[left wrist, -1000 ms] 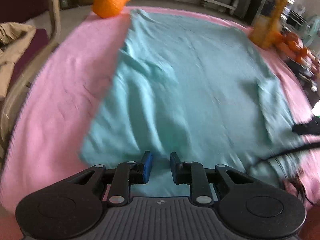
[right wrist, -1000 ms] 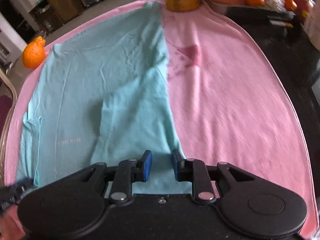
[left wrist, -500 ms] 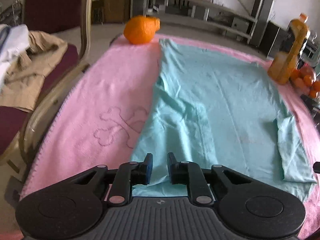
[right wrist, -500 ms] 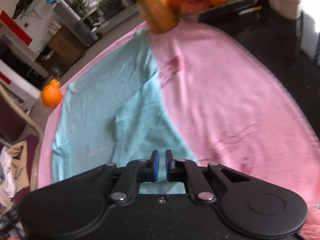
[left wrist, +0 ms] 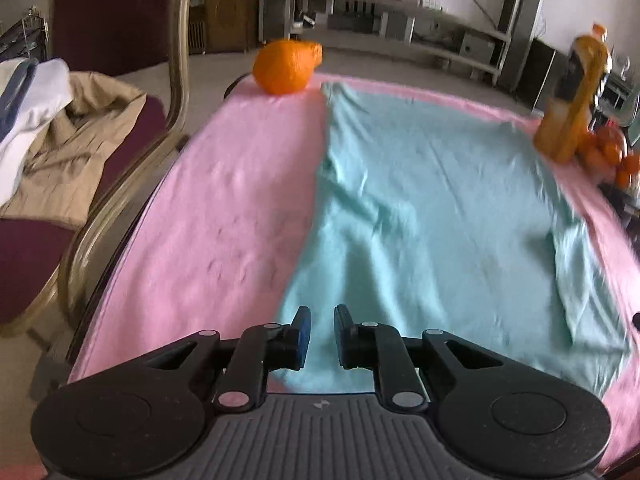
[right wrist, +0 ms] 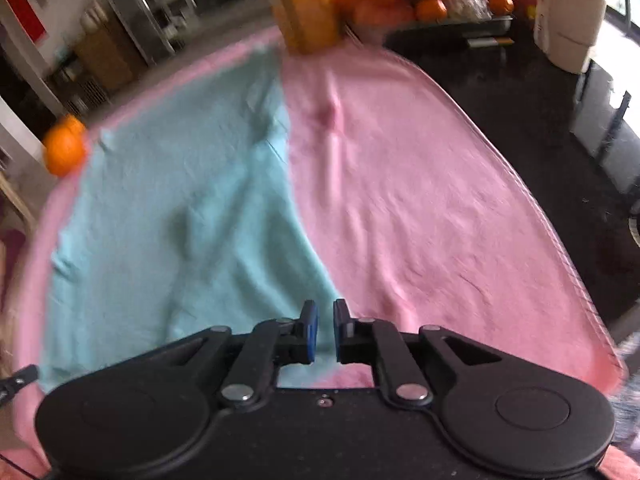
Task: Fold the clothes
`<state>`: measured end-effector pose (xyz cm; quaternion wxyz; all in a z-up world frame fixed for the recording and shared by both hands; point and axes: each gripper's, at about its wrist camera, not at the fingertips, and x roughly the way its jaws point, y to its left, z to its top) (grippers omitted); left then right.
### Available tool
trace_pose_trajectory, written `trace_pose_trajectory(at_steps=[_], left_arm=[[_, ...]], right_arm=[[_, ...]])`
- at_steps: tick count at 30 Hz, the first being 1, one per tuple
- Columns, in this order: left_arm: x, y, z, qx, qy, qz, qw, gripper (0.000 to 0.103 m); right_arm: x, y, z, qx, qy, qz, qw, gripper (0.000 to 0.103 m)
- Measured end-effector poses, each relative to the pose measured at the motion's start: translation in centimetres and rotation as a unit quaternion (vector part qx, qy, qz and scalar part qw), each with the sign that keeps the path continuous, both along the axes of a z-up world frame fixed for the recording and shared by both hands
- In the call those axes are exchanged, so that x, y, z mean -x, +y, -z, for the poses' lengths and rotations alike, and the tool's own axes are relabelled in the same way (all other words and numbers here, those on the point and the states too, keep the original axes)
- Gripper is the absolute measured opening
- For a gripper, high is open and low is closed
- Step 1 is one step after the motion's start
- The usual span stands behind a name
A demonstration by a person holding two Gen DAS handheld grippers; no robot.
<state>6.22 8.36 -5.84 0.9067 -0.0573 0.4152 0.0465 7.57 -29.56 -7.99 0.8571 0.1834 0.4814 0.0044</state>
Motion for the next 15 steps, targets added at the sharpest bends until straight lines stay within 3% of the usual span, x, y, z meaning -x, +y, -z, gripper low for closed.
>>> trace_pose_trajectory(at_steps=[4, 7, 11, 15], left_arm=[[-4.1, -0.8, 0.9, 0.036, 0.001, 0.017, 0.9992, 0.015], [-5.4, -1.1, 2.5, 0.061, 0.029, 0.011, 0.9976, 0.014], [-4.5, -1.8, 3.3, 0.066, 0.052, 0.034, 0.9959, 0.012], [-1.2, -3.0, 3.0, 0.085, 0.073, 0.081, 0.9904, 0.013]], right_arm=[[-1.9, 0.9, 0.8, -0.07, -0.005, -0.006, 0.998, 0.01], [-3.3, 2.2, 1.5, -0.07, -0.003, -0.018, 0.997, 0.01], [-3.4, 3.0, 2.5, -0.053, 0.018, -0.03, 0.998, 0.008], [-2.2, 2.3, 2.4, -0.049, 0.038, -0.028, 0.998, 0.007]])
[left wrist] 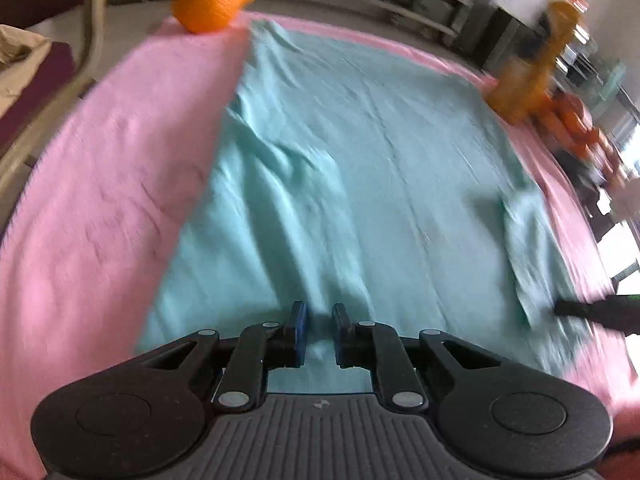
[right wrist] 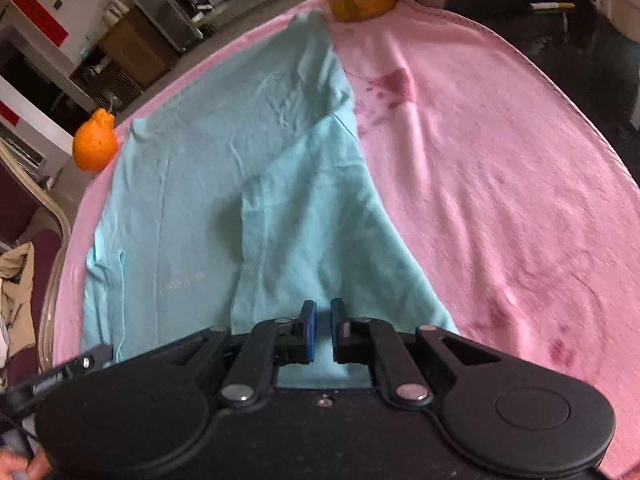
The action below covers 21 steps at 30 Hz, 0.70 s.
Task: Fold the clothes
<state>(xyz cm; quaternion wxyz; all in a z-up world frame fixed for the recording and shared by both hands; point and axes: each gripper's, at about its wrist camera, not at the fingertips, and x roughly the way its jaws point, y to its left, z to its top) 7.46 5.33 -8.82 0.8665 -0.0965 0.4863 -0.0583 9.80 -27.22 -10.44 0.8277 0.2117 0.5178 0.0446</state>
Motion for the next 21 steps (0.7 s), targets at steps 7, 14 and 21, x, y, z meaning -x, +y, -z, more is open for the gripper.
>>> trace_pose_trajectory(at_steps=[7, 14, 21], left_arm=[[3.6, 0.3, -2.0, 0.017, -0.048, -0.002, 0.9987, 0.014], [1.3, 1.1, -1.6, -0.036, -0.068, -0.065, 0.9949, 0.013], [0.6, -0.3, 0.1, -0.07, -0.03, -0.025, 0.9968, 0.014]], right_arm=[[2.8, -2.0, -1.7, -0.006, -0.02, 0.028, 0.999, 0.013], [2.5, -0.7, -2.1, -0.028, -0.057, -0.015, 0.998, 0.01], [1.4, 3.3, -0.4, 0.004, -0.022, -0.081, 0.996, 0.01]])
